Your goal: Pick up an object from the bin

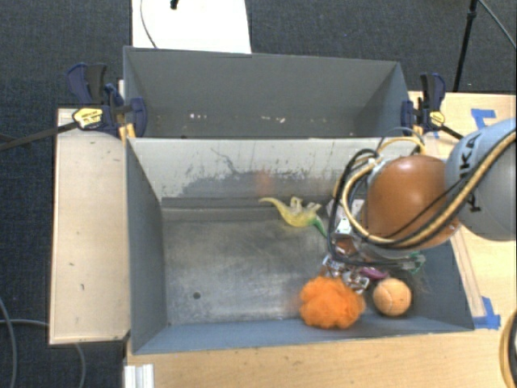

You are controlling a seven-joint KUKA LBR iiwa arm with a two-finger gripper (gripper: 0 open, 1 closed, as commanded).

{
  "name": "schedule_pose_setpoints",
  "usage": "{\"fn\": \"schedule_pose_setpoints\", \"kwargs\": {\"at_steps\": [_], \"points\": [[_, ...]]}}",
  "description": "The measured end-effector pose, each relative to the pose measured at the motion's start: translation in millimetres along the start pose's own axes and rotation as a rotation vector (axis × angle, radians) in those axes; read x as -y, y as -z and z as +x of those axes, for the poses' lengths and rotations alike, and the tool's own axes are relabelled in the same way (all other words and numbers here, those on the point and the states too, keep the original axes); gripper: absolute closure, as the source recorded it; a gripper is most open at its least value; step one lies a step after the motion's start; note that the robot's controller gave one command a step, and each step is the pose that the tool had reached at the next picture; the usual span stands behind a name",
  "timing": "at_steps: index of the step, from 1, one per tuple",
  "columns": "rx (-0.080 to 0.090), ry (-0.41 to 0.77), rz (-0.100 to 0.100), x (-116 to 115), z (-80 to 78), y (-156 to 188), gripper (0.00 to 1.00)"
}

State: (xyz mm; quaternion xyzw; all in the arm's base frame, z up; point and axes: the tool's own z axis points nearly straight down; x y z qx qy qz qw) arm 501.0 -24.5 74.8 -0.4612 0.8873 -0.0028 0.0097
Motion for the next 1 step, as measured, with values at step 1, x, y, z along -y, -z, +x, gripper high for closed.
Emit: {"fn": "schedule_pose_setpoints", "kwargs": {"at_steps": [1], "points": [[0.0, 0.0, 0.0, 0.0, 0.1, 0.0, 1.0]]}}
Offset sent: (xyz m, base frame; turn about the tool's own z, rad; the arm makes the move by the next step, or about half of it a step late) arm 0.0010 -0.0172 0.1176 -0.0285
